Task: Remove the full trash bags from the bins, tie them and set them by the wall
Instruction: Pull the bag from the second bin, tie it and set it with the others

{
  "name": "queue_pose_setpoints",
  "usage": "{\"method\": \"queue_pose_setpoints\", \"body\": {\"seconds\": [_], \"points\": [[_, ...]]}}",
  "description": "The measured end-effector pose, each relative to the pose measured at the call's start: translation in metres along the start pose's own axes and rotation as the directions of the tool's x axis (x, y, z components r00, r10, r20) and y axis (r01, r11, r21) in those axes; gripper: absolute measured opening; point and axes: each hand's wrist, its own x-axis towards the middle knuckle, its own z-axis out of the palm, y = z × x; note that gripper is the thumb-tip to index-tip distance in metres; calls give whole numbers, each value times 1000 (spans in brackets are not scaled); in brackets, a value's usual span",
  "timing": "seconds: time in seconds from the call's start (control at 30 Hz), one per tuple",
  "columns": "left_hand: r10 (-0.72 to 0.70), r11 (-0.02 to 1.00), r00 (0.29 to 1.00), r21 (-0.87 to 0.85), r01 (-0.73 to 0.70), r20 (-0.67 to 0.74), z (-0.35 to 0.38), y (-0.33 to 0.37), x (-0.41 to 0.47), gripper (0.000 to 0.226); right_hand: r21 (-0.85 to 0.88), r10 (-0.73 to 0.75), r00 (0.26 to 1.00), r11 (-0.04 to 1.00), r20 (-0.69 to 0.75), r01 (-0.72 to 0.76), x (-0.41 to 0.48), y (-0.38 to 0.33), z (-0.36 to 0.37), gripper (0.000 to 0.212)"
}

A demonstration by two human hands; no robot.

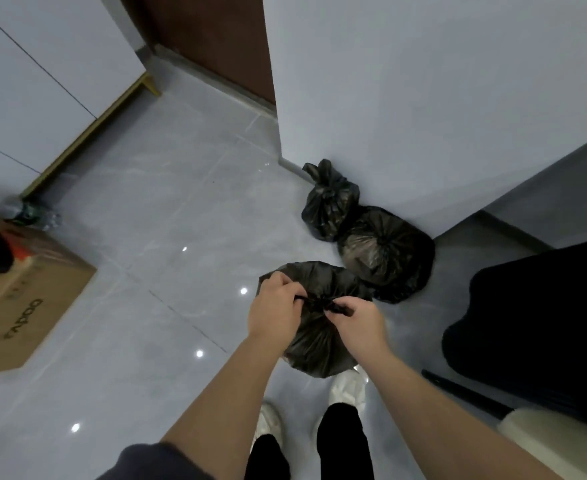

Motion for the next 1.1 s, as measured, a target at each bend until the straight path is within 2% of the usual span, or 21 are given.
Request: {"method": "queue_pose_setpoints", "body": {"seconds": [0.17,0.33,0.47,0.83,1.0,1.1], "points": [[-39,999,996,-1,39,86,45,6,61,20,36,126,992,991,-9,-126,65,32,-2,6],[-54,999,979,12,53,198,93,-6,119,19,83,253,967,965,-34,-249,119,66,16,15],[-64,998,972,29,59,225,131,-24,161,21,67,311,948,949,-64,-307,162,91,38,19],[-66,997,962,62,52,264,212,-52,232,20,165,385,918,916,-97,-366,249,150,73,13],[-51,999,966,25,46,253,231,-54,246,18,221,417,902,896,-115,-386,268,161,72,13],[-23,999,970,-28,31,242,242,-57,251,19,271,436,893,878,-109,-395,273,167,74,6]]}}
